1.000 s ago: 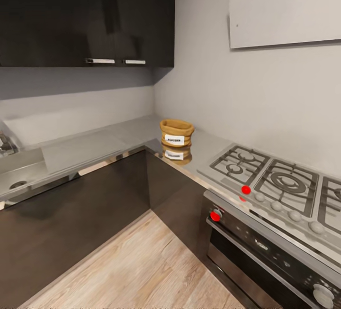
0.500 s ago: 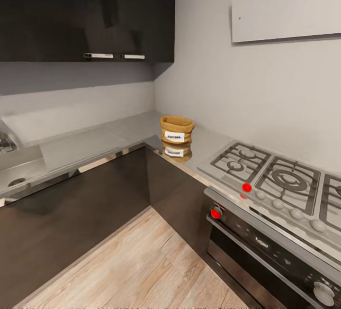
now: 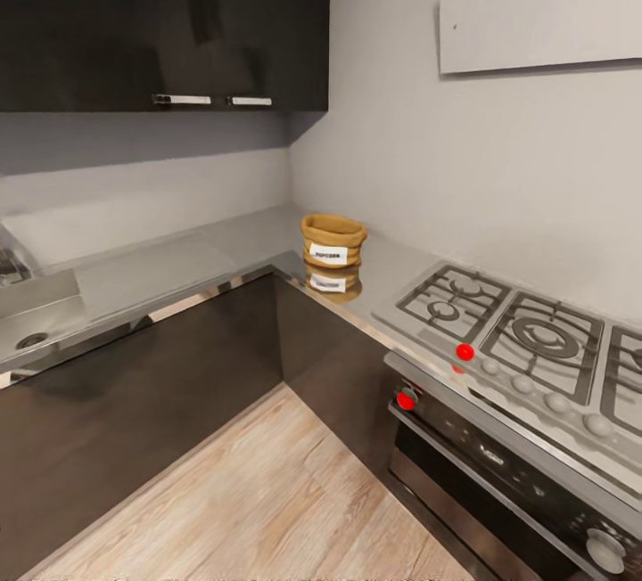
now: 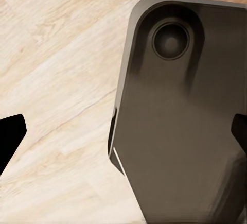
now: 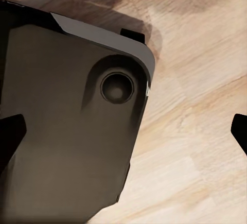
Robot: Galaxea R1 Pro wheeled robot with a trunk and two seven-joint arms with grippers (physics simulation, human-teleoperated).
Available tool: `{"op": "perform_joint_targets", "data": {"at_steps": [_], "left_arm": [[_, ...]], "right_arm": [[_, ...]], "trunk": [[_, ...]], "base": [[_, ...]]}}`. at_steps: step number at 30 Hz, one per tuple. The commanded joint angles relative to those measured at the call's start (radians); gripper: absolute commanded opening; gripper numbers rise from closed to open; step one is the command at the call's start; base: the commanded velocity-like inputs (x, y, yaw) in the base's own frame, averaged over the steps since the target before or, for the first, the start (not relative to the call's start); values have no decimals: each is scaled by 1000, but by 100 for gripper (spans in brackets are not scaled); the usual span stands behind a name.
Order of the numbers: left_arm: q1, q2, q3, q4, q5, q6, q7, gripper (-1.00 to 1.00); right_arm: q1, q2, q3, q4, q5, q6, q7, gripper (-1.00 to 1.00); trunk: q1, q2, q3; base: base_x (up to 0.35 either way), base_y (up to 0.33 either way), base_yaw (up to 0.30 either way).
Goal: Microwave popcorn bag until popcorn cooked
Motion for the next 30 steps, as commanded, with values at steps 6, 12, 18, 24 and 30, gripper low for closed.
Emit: {"op": "perform_joint_targets", "data": {"at_steps": [6, 12, 18, 24, 30], "left_arm": [[0, 1, 3, 0, 4, -3, 0, 100], [0, 1, 3, 0, 4, -3, 0, 100], [0, 1, 4, 0, 6, -3, -1, 100], [0, 1, 4, 0, 6, -3, -1, 100], [0, 1, 4, 0, 6, -3, -1, 100]], "right_arm": [[-1, -1, -8, 3, 9, -4, -3, 100], [-1, -1, -7, 3, 9, -4, -3, 100], [-1, -1, -7, 3, 9, -4, -3, 100], [-1, -1, -7, 3, 11, -3, -3, 100], [-1, -1, -7, 3, 12, -3, -3, 100]], "trunk": [[0, 0, -11], [0, 0, -20], [0, 0, -30], [0, 0, -40], [0, 0, -50]], "base": [[0, 0, 0], [0, 0, 0], [0, 0, 0], [0, 0, 0], [0, 0, 0]]}}
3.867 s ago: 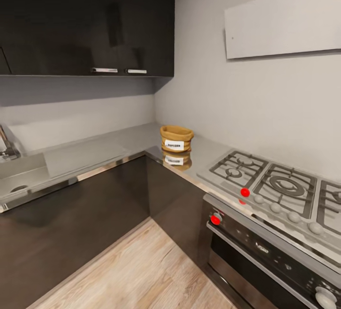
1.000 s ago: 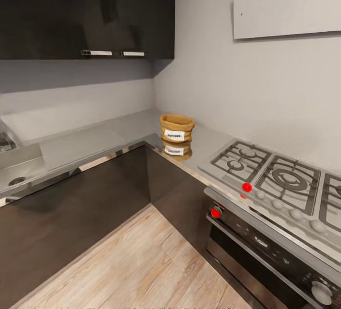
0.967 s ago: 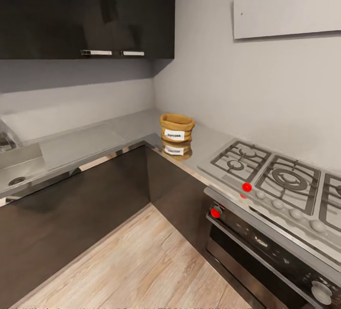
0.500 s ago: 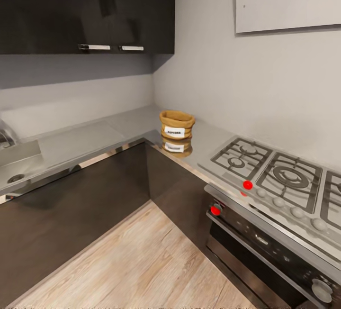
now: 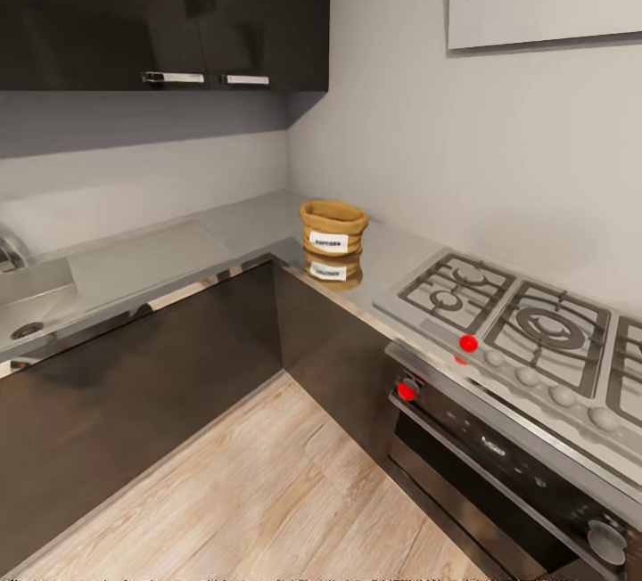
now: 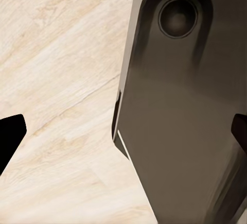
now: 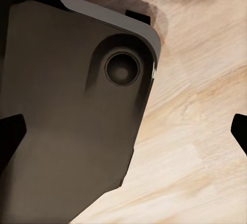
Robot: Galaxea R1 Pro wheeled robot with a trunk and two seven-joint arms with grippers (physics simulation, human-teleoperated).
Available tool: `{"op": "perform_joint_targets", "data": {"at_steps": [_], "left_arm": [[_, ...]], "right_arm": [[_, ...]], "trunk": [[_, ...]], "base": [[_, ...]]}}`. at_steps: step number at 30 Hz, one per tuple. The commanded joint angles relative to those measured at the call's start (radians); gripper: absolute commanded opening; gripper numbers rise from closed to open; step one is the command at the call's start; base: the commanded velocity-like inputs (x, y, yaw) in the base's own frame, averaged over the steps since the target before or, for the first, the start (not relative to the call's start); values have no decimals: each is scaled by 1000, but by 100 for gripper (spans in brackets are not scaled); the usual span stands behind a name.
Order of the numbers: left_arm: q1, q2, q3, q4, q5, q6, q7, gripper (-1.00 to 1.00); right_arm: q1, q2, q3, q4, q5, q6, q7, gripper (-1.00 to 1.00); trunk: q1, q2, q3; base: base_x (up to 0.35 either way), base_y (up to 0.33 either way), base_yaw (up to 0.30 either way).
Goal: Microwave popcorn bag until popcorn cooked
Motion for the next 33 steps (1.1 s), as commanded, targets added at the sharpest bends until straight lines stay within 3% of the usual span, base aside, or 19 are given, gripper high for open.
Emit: {"op": "perform_joint_targets", "data": {"at_steps": [1, 17, 33], "left_arm": [[0, 0, 3, 0, 5, -3, 0, 100], [0, 0, 3, 0, 5, -3, 0, 100], [0, 0, 3, 0, 5, -3, 0, 100]], "right_arm": [[-1, -1, -8, 3, 9, -4, -3, 100], [-1, 2, -8, 3, 11, 6, 5, 100], [-1, 0, -8, 3, 12, 4, -2, 100]], "trunk": [[0, -1, -3], [0, -1, -6], [0, -1, -6]], "base": [[0, 0, 0], [0, 0, 9], [0, 0, 234]]}}
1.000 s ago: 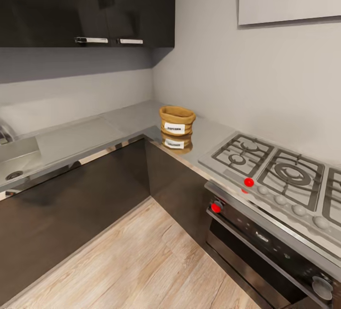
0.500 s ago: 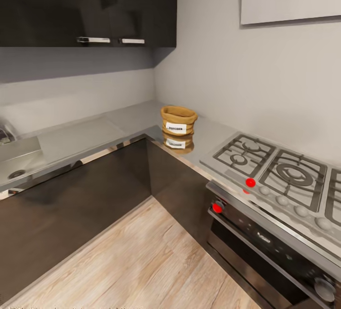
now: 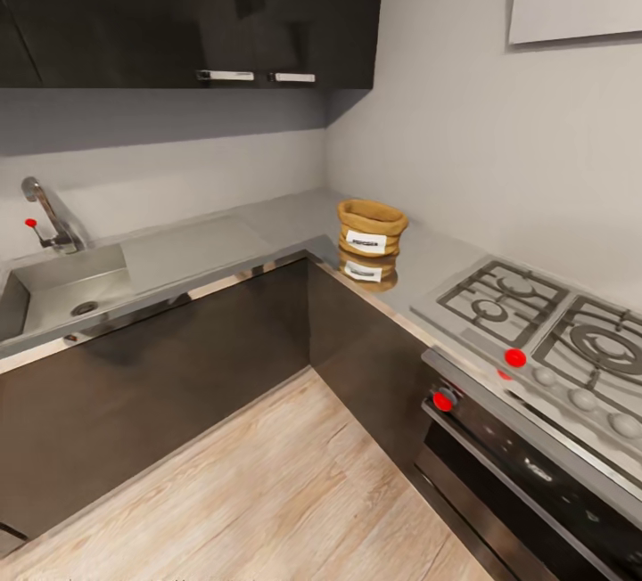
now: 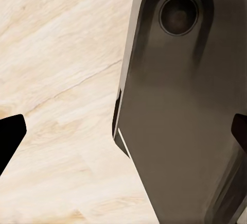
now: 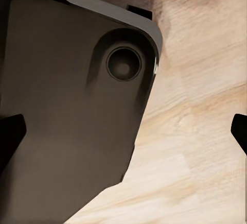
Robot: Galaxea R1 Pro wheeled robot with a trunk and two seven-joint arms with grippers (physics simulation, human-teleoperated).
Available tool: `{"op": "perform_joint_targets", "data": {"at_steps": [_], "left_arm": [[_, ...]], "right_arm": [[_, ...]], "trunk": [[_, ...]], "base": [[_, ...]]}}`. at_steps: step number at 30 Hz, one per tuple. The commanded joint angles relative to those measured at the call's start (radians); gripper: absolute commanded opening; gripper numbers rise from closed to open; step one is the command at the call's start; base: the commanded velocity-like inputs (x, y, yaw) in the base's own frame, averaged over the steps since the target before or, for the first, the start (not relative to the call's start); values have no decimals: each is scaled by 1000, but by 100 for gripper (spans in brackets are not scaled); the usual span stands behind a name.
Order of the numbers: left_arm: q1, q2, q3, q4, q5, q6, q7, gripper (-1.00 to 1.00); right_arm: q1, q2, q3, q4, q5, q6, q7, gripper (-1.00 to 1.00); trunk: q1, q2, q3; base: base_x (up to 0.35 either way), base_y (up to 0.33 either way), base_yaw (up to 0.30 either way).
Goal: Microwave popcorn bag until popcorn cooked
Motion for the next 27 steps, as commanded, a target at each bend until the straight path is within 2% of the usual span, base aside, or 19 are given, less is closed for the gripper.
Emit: {"op": "perform_joint_targets", "data": {"at_steps": [1, 18, 21, 22, 23, 24, 25, 26, 27], "left_arm": [[0, 0, 3, 0, 5, -3, 0, 100], [0, 0, 2, 0, 4, -3, 0, 100], [0, 0, 2, -1, 3, -4, 0, 100], [0, 0, 2, -1, 3, -4, 0, 100], [0, 0, 2, -1, 3, -4, 0, 100], [0, -1, 2, -1, 3, -4, 0, 100], [0, -1, 2, 0, 3, -4, 0, 100], [0, -1, 2, 0, 4, -4, 0, 100], [0, -1, 2, 0, 4, -4, 0, 100]], "right_arm": [[-1, -1, -8, 3, 9, -5, -3, 100], [-2, 1, -13, -17, 9, -4, 4, 100], [-2, 58, -13, -144, 8, 7, 10, 100], [-2, 96, -13, -227, 6, 38, 13, 100], [-2, 121, -13, -284, 5, 72, 17, 100], [-2, 157, -12, -371, 5, 133, 28, 100], [-2, 180, -11, -432, 4, 173, 41, 100], [1, 189, -6, -516, 3, 228, 72, 100], [-1, 189, 2, -558, 2, 265, 104, 100]], "trunk": [[0, -1, -1], [0, -1, -1], [0, -1, -1], [0, -1, -1], [0, -1, -1], [0, -1, -1], [0, -1, -1], [0, -1, -1], [0, -1, -1]], "base": [[0, 0, 40], [0, 0, 3], [0, 0, 0], [0, 0, 0], [0, 0, 0], [0, 0, 0], [0, 0, 0], [0, 0, 0], [0, 0, 0]]}}
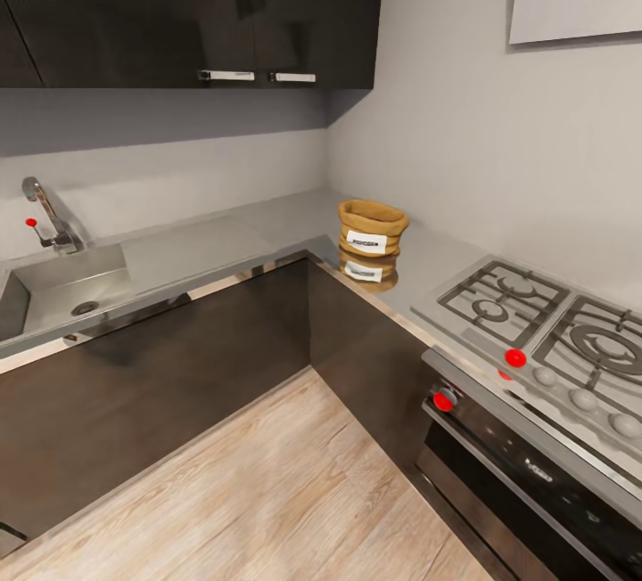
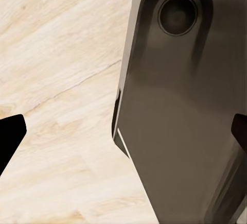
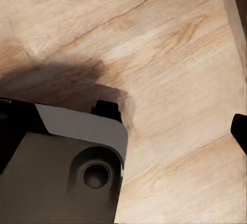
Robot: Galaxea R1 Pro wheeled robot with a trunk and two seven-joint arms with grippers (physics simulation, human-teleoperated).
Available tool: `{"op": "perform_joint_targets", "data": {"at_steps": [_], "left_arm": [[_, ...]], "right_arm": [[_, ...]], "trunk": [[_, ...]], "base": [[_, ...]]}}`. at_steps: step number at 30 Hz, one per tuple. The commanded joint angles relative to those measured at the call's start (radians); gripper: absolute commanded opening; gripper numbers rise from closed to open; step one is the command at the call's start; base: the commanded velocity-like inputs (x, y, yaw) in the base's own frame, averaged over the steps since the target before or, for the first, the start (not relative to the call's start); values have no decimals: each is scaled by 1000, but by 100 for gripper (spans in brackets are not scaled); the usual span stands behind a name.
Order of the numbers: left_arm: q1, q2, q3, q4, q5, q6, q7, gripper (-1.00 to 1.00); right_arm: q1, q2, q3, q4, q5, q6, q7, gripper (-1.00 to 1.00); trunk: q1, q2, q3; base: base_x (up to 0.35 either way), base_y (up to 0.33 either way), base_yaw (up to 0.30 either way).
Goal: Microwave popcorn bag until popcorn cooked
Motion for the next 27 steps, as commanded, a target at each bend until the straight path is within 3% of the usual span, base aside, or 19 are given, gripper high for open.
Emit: {"op": "perform_joint_targets", "data": {"at_steps": [1, 4, 8, 9, 11, 12, 16, 23, 25, 27], "left_arm": [[0, 0, 3, 0, 6, -3, -1, 100], [0, 1, 3, 0, 6, -2, -1, 100], [0, 1, 3, 0, 7, -2, -1, 100], [0, 1, 3, 0, 7, -2, -1, 100], [0, -1, 4, 0, 7, -2, -1, 100], [0, -1, 4, 0, 7, -2, -1, 100], [0, -1, 4, 0, 7, -2, -1, 100], [0, 0, 4, 0, 7, -2, -1, 100], [0, 0, 4, 0, 7, -2, -1, 100], [0, 0, 4, 0, 7, -2, -1, 100]], "right_arm": [[-12, 2, 13, -46, 8, 65, 69, 100], [-107, 2, 53, -88, 4, 212, 217, 100], [-280, 2, 66, -100, 4, 357, 318, 100], [-368, 2, 67, -101, -9, 412, 346, 100], [-712, 2, 69, -102, -135, 622, 382, 100], [-761, 2, 69, -102, -158, 649, 382, 100], [-901, 2, 71, -102, -211, 733, 382, 100], [-1125, 2, 77, -113, -219, 877, 374, 100], [-1168, 2, 78, -141, -216, 883, 366, 100], [-1206, 2, 79, -223, -206, 883, 313, 100]], "trunk": [[0, -1, -1], [0, -1, -1], [0, -1, -1], [0, -1, -1], [0, -1, -1], [0, -1, -1], [0, -1, -1], [0, -1, -1], [0, -1, -1], [0, -1, -1]], "base": [[0, 0, 0], [0, 0, 0], [0, 0, 0], [0, 0, 0], [0, 0, 0], [0, 0, 0], [0, 0, 0], [0, 0, 0], [0, 0, 0], [0, 0, 0]]}}
